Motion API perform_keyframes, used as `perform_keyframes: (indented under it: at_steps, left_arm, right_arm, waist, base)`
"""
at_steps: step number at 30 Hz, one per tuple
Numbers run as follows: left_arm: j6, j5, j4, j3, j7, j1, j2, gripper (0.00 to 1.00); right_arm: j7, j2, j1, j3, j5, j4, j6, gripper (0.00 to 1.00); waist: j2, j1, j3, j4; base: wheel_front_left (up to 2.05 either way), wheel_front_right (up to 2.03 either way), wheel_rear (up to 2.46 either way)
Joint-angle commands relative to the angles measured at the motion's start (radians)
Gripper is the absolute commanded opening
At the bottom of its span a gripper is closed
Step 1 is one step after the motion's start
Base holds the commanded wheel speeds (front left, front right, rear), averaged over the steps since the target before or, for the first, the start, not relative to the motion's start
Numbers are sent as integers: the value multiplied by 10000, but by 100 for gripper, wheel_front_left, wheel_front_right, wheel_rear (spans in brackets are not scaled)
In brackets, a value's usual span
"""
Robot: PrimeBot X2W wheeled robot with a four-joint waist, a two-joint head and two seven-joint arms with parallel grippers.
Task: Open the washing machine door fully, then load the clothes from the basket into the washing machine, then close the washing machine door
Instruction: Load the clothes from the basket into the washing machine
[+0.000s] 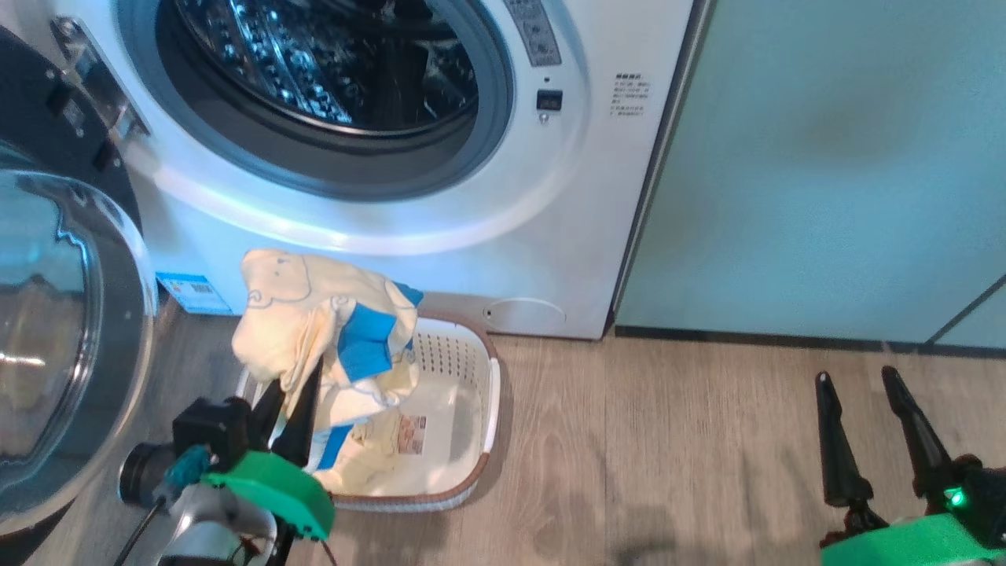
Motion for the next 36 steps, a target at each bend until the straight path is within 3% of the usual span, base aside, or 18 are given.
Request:
perform_keyframes:
  at_steps: [1, 15, 36]
  left_arm:
    - [123, 37, -622, 529, 64, -125, 305, 0]
    - [544, -37, -1966, 674, 587, 933, 445, 0]
    - [706, -180, -2061, 635, 631, 820, 509, 0]
  right_arm:
    - [-65, -108, -77, 227, 128, -292, -29, 100]
    - [-65, -108, 401, 343, 340, -239, -29, 100]
    - [-65, -108, 276, 380, 381, -272, -29, 100]
  waist:
    - [-1, 2, -287, -43]
    - [-1, 2, -868, -221]
    - [-1, 2, -563, -289]
  base:
    - [0, 0, 0]
    - [0, 0, 0]
    - [0, 0, 0]
